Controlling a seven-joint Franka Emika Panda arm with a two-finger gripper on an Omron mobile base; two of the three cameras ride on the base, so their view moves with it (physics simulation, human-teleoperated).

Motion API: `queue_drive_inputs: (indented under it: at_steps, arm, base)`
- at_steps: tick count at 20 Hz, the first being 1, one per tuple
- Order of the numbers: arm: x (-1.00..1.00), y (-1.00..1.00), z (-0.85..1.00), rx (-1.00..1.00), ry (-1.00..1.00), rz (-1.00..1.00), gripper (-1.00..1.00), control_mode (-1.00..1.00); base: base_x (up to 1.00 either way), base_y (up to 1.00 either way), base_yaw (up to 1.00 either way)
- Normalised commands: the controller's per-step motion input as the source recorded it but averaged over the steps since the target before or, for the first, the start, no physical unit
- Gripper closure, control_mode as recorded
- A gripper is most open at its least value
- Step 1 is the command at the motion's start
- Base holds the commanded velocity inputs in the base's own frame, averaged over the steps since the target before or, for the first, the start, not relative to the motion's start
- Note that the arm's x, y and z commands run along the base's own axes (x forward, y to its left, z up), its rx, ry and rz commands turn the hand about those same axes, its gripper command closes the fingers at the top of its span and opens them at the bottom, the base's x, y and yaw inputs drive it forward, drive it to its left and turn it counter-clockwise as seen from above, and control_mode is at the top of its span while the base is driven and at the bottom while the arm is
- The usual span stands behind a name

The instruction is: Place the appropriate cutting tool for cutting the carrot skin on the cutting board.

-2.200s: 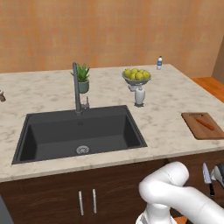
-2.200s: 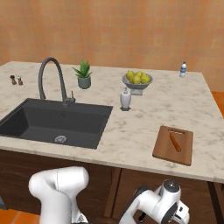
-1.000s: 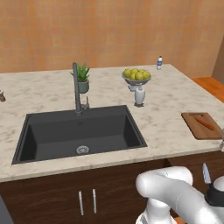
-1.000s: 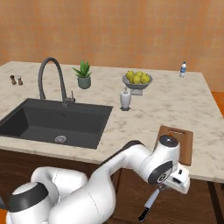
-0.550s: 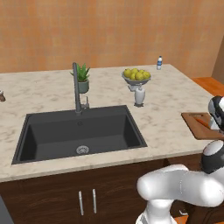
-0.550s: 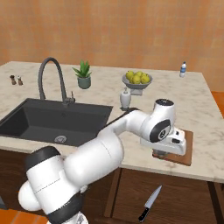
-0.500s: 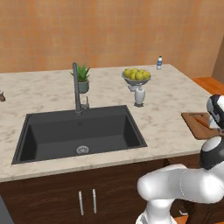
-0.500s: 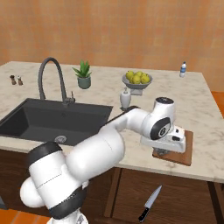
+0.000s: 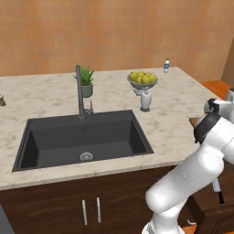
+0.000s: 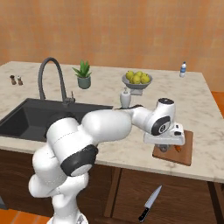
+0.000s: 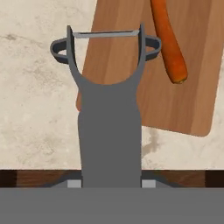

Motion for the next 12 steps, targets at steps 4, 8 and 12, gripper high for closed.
queue_drive_inputs:
  at_steps: [4, 8, 12]
  arm:
    - [0.58, 0.02, -0.41, 0.02, 0.00, 0.14, 1.00, -1.00]
    - [0.55, -0.01, -0.27, 0.08, 0.00, 0.11, 1.00, -1.00]
    - [0.18, -0.13, -0.37, 0.05, 0.03, 0.10, 1.00, -1.00]
  base:
    - [0.00, 0.00, 0.00]
    - [0.00, 0.00, 0.00]
    - [0.00, 0.00, 0.00]
